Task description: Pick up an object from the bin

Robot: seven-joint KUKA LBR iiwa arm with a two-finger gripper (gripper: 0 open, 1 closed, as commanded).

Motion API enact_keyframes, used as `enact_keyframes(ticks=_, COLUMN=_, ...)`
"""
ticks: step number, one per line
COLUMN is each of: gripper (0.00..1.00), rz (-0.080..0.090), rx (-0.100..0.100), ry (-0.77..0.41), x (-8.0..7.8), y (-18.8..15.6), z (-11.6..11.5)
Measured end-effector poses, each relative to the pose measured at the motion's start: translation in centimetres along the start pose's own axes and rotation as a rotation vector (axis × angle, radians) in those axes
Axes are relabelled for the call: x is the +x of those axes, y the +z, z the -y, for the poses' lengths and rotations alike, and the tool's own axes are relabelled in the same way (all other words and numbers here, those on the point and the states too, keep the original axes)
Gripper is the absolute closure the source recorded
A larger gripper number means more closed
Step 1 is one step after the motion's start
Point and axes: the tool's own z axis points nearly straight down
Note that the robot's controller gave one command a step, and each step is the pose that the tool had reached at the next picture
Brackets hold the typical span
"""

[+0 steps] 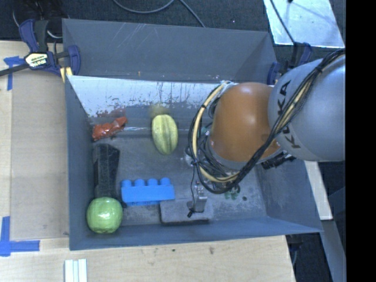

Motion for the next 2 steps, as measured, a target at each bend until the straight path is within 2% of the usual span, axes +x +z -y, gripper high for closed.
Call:
enact_keyframes(ticks=1, gripper=0.00, rz=0.008, rx=-0.001, ry=0.002, x=-0.2, y=-0.4, z=0.0)
enact_keyframes(ticks=2, gripper=0.00, rz=0.014, rx=0.000, ry=-0.081, x=-0.3, y=1.6, z=-0.7)
